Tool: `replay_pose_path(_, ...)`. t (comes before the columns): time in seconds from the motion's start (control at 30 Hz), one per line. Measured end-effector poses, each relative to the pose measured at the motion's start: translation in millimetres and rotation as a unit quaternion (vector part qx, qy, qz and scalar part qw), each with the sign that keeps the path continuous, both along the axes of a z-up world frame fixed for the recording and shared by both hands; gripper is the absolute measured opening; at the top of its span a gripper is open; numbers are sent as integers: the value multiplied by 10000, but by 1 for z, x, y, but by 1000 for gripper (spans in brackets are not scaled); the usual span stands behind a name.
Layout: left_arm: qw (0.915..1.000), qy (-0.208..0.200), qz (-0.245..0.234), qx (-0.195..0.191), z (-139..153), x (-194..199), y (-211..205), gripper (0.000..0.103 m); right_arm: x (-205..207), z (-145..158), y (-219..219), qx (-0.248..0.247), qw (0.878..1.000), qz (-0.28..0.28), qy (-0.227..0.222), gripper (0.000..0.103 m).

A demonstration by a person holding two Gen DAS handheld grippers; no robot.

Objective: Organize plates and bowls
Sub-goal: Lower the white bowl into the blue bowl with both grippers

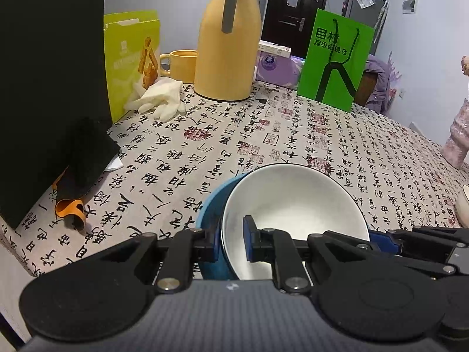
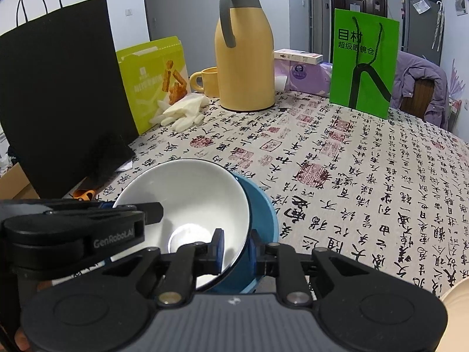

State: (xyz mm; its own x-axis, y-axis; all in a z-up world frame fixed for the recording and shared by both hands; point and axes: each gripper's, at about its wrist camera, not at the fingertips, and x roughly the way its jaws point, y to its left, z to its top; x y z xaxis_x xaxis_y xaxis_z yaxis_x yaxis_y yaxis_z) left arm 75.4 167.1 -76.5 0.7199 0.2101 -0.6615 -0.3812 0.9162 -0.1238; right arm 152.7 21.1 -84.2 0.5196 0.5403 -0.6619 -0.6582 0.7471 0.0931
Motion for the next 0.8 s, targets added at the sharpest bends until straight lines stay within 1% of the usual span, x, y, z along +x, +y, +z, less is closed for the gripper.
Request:
replay_pose_path(0.33,9999,77,-83,21,-4,5,-1,15,1,0,-4,47,10000,-78,12,17)
replay_pose_path(0.57,9999,94,-89,-59,-3,5,1,17,1,0,-4,71,10000,-56,28,17)
replay_pose_path(0.63,9999,88,-79,-63,-3,6,1,17,2,1,-5,135,9999,-47,82,20)
replay_pose_path(0.8,9999,46,-59,-127,-2,4,1,17,3,1,-7,217,9996,-77,184,20)
